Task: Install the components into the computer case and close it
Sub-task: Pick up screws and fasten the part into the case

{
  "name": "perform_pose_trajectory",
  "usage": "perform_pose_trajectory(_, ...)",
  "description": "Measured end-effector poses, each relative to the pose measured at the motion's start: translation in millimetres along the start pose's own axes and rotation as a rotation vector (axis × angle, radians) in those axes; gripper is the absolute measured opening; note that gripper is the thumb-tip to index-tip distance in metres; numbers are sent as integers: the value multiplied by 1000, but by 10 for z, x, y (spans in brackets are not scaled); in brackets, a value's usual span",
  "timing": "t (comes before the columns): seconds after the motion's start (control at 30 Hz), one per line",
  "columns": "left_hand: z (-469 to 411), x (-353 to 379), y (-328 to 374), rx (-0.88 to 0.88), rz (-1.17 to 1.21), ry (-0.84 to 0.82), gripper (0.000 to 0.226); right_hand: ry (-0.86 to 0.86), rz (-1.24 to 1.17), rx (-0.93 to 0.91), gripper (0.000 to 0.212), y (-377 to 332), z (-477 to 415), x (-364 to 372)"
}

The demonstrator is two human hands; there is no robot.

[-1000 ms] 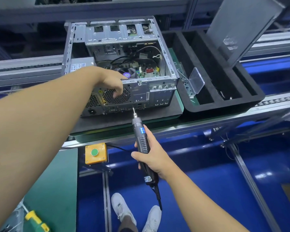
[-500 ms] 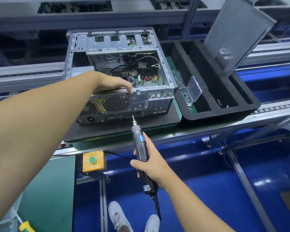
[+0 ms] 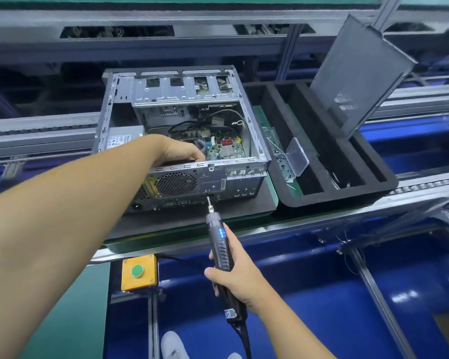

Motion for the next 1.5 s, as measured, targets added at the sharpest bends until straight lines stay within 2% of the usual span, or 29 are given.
perform_pose_trajectory(0.27,-67,30,-27,49,77,-38,29,-10,44,-18,97,-149,-42,-53)
perform_pose_trajectory(0.4,-51,-92,230,275,-120,99,35,-8,50,-23,97,-188,-36,-58)
perform_pose_trajectory(0.53,-57,-126,395,448,-57,126,55,2,41,-23,98,-185,-20,-66)
perform_pose_trajectory(0.93,-88,-297,230,389,-137,293,57,-12,42,-12,98,-113,32,-16)
perform_pose_trajectory(1.07,54,-331,236,356,-327,395,45,-41,50,-15,98,-80,82,49)
perform_pose_trajectory(1.2,237,-343,208,366,-321,459,54,-37,29,-21,98,-68,84,77)
perform_pose_trajectory(1.27,376,-394,242,439,-306,579,48,-39,31,-18,98,-44,81,83)
perform_pose_trajectory(1.37,771,-514,303,585,-275,1002,28,-40,32,-6,98,19,88,86)
perform_pose_trajectory(1.4,858,-486,310,628,-275,1085,23,-37,29,-2,98,42,90,84)
perform_pose_trajectory(1.43,885,-432,314,644,-301,1115,21,-36,29,2,98,62,93,85)
perform_pose_trajectory(1.5,790,-344,287,578,-386,1065,21,-38,34,7,98,87,96,96)
Point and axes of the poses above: each hand's wrist, its own z-axis away from the middle knuckle, its own x-axis out of the palm, y = z × x, the point moved 10 cm from there along -z, towards the middle knuckle, and after that the axes turned 7 degrees about -z, right-handed, at the moved point
